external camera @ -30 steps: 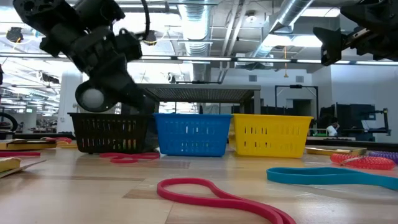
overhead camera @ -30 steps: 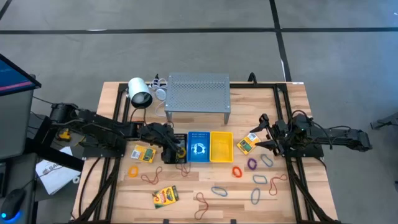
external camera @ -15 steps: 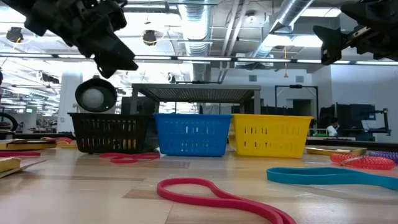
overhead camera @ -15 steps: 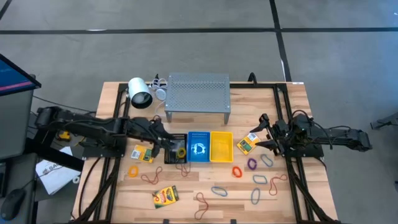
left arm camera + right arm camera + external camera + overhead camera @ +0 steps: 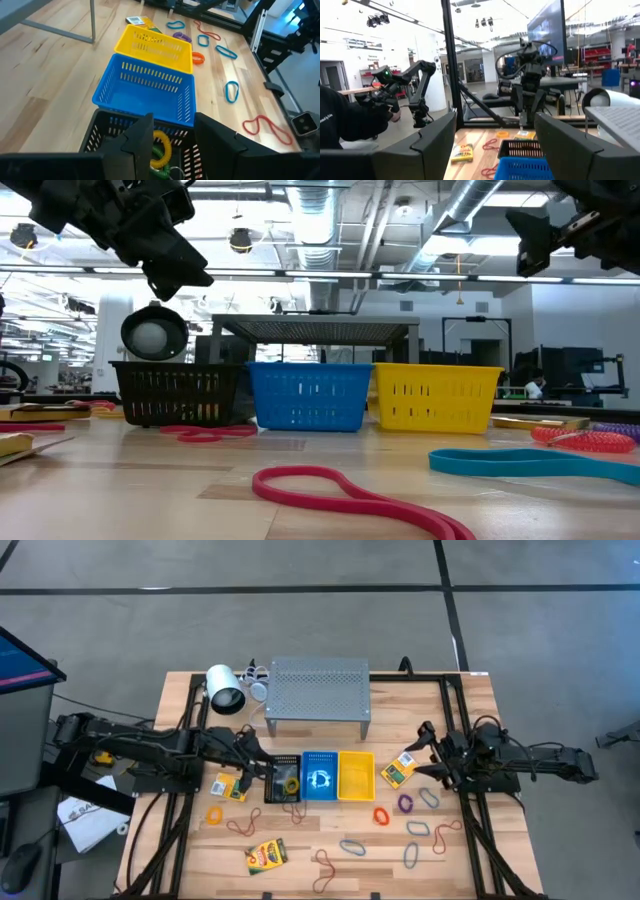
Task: Pick & Place Office Desk Supplies
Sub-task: Put the blue rubber band into the blue basket
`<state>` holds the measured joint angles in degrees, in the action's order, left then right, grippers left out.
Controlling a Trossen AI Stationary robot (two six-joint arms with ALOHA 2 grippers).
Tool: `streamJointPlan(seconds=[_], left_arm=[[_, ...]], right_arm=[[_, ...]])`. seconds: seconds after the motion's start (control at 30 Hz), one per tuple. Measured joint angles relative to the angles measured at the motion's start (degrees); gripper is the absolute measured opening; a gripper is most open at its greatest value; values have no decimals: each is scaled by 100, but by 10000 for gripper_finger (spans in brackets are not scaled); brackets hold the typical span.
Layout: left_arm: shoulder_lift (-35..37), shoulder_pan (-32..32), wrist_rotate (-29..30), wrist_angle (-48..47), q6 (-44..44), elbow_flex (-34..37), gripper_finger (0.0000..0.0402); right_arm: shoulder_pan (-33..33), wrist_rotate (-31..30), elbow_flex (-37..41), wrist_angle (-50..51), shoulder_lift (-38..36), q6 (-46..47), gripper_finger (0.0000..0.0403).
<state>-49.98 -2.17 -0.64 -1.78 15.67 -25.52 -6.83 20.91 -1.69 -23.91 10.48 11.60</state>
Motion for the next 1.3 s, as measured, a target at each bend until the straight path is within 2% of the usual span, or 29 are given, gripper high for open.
streamJointPlan(seconds=[0.3,0.47,0.7,0.83,1.1,1.3], left_arm=[[0,0,18,39,-23,0,137],[0,0,126,560,-449,0,137],[0,0,232,1077,-1566,0,137],[0,0,563,1125,-1692,0,137],[0,-8,495,1125,-1535,0,137],[0,-11,483,1128,-1166,0,137]], right_arm=[[0,-16,0,-466,0,-60,265],[0,-583,-9,-1011,117,-134,265],[0,-903,-68,-1232,938,-214,265],[0,-903,-438,-1235,1591,-214,265],[7,-893,-1379,-300,3011,-433,265],[208,-716,-2052,774,3699,-204,265]])
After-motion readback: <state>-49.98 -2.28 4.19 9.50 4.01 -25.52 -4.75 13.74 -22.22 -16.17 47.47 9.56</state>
